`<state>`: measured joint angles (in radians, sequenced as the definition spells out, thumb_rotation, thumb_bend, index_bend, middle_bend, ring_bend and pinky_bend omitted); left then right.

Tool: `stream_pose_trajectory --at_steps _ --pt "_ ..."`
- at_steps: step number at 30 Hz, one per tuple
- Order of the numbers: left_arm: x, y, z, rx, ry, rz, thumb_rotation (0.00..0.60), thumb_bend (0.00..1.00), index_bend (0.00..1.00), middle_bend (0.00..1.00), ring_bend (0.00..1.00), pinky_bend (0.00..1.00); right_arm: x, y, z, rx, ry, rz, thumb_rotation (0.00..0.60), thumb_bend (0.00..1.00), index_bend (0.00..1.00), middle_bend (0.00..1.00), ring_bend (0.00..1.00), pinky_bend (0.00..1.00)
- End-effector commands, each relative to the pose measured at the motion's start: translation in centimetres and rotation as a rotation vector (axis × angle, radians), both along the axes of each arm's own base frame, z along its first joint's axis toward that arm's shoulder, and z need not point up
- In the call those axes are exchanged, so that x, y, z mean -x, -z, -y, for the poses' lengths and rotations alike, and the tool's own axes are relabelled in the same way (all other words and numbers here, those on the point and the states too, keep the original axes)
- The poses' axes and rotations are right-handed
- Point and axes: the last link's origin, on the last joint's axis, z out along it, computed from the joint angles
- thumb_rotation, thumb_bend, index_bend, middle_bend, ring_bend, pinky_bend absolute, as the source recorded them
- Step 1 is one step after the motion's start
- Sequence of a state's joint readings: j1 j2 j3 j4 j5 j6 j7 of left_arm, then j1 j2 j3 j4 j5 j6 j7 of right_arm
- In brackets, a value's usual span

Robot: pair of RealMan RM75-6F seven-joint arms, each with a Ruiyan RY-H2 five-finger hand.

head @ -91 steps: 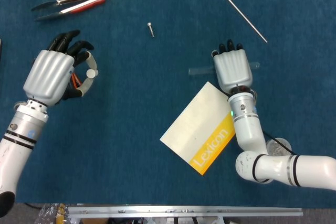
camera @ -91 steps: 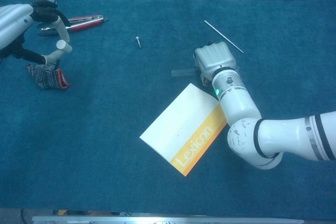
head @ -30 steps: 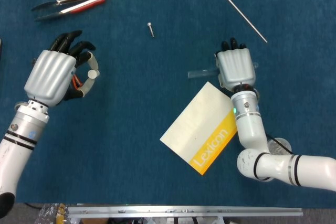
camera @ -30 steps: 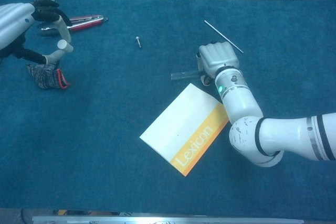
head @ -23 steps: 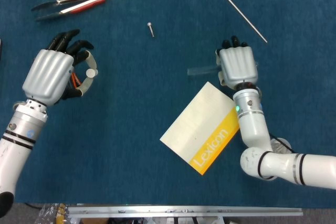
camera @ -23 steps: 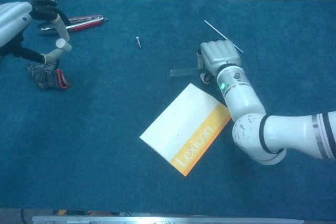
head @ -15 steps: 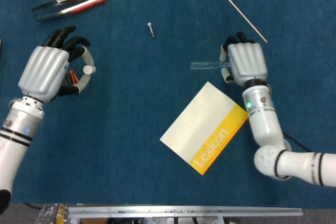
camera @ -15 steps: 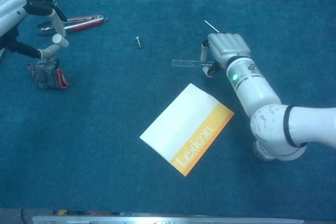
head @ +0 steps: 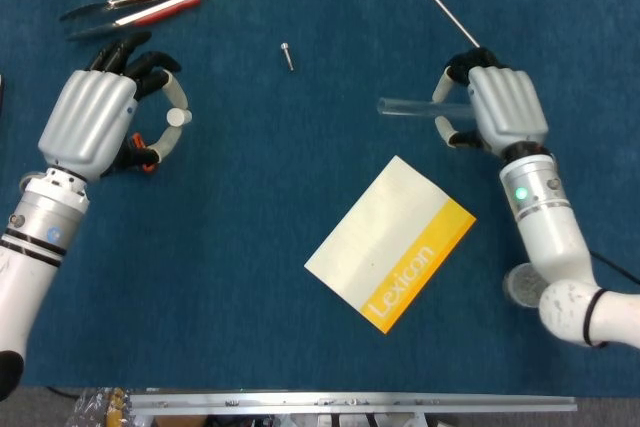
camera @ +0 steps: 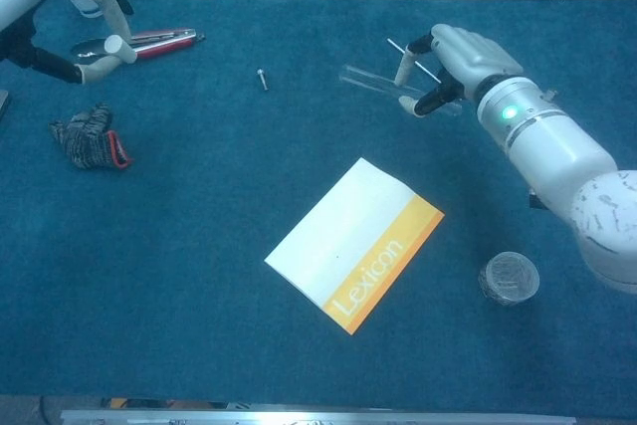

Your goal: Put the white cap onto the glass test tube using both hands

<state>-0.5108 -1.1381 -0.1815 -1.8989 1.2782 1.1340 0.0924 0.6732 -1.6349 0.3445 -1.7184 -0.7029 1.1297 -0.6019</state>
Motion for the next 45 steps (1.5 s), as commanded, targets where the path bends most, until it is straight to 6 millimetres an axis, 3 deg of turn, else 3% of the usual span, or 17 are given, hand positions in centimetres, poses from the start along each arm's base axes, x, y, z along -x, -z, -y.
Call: stream_pose_trajectory --at_steps 1,19,33,45 --pt "-0.6 -0.2 -0.2 0.008 -0.005 0.015 0.6 0.39 0.56 0.29 0.09 0.09 0.0 -0.3 -0.5 -0.019 -0.013 0.041 0.6 0.42 0.67 0.3 0.15 0.32" --pt "-4.0 -0.7 -0.9 0.074 -0.041 0.107 0.6 0.39 0.56 0.29 0.09 0.09 -2.2 -0.2 -1.6 -0.034 -0.051 0.247 0.6 0.42 0.67 0.3 0.15 0.32" --pt "-5.3 -0.9 -1.2 0.115 -0.079 0.146 0.6 0.39 0.56 0.29 0.09 0.09 -2.0 1.0 -2.5 -0.044 -0.042 0.361 0.6 0.41 0.67 0.3 0.15 0.32" --pt "-6.6 -0.5 -1.6 0.163 -0.123 0.211 0.6 0.39 0.56 0.29 0.09 0.09 -3.8 2.1 -1.9 -0.029 -0.032 0.389 0.6 0.41 0.67 0.3 0.15 0.32"
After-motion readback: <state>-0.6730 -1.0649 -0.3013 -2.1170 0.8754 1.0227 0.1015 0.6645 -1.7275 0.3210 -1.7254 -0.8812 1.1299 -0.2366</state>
